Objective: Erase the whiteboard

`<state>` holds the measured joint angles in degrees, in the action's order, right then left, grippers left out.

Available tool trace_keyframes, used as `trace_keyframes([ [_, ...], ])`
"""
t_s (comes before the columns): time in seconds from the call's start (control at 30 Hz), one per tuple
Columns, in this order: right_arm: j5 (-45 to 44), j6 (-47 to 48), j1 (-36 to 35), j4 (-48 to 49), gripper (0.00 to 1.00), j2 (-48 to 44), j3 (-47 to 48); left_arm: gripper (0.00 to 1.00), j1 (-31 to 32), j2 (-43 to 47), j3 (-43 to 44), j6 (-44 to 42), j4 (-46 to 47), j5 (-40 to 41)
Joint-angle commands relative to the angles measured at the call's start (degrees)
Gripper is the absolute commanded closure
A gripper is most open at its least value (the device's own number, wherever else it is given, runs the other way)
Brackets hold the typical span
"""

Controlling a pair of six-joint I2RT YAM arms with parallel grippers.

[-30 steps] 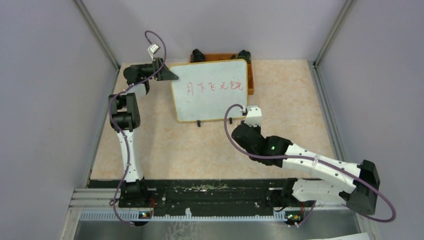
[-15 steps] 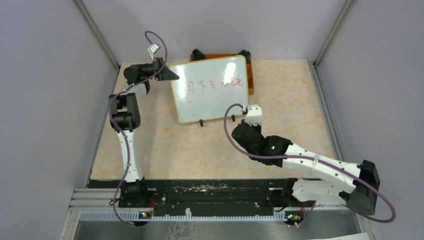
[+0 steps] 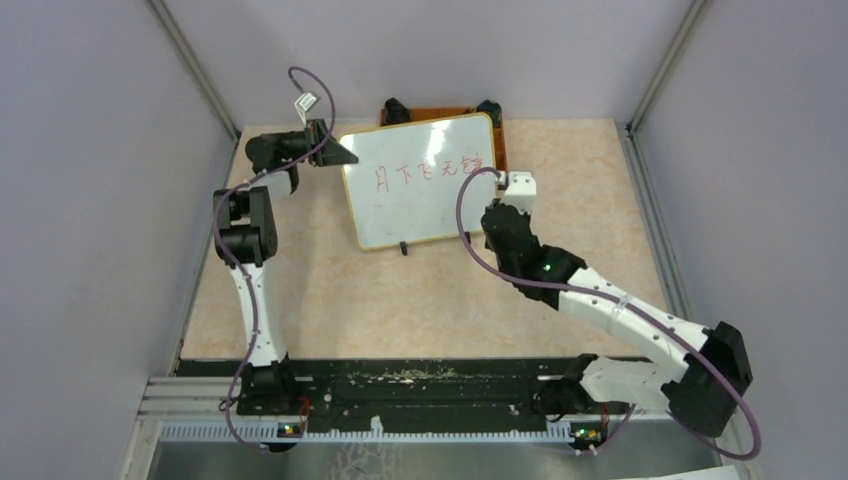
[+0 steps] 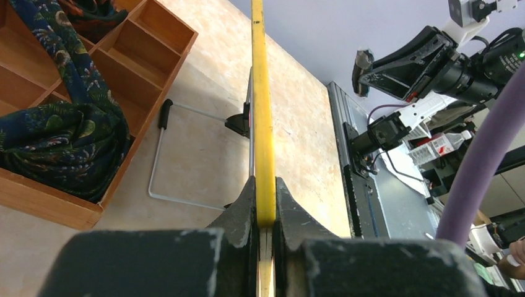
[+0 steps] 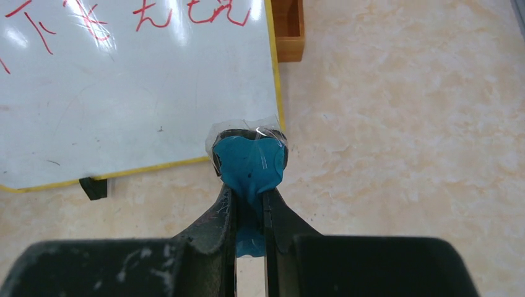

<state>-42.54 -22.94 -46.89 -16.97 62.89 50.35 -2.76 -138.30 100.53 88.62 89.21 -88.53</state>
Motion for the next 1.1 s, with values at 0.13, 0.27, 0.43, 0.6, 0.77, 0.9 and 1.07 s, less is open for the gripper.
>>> trace_keyframes([
  [0.13,4.76,3.24,0.92,7.54,1.0,6.06,5.14,1.0,0.39,4.73,-5.05,-3.46,13.45,-14.32],
  [0.27,5.1,3.64,1.0,9.72,1.0,7.16,4.68,1.0,0.37,5.15,-5.84,-4.75,13.44,-14.64],
  [0.43,5.1,6.08,2.16,13.54,1.0,9.35,4.4,1.0,0.37,4.73,-5.71,-5.33,13.41,-14.64],
  [0.6,4.87,11.06,6.09,21.24,1.0,12.69,3.32,1.0,0.39,4.4,-5.79,-5.82,13.36,-14.65],
  [0.77,8.75,13.32,11.83,30.24,1.0,16.25,3.22,1.0,0.3,4.02,-5.52,-5.79,13.36,-14.65],
  [0.9,13.76,14.75,15.54,32.11,1.0,20.06,7.24,1.0,0.25,3.59,-4.68,-5.27,13.34,-14.65],
  [1.07,17.78,16.36,16.4,27.31,1.0,24.71,14.78,1.0,0.08,3.14,-3.9,-4.94,13.36,-14.65],
])
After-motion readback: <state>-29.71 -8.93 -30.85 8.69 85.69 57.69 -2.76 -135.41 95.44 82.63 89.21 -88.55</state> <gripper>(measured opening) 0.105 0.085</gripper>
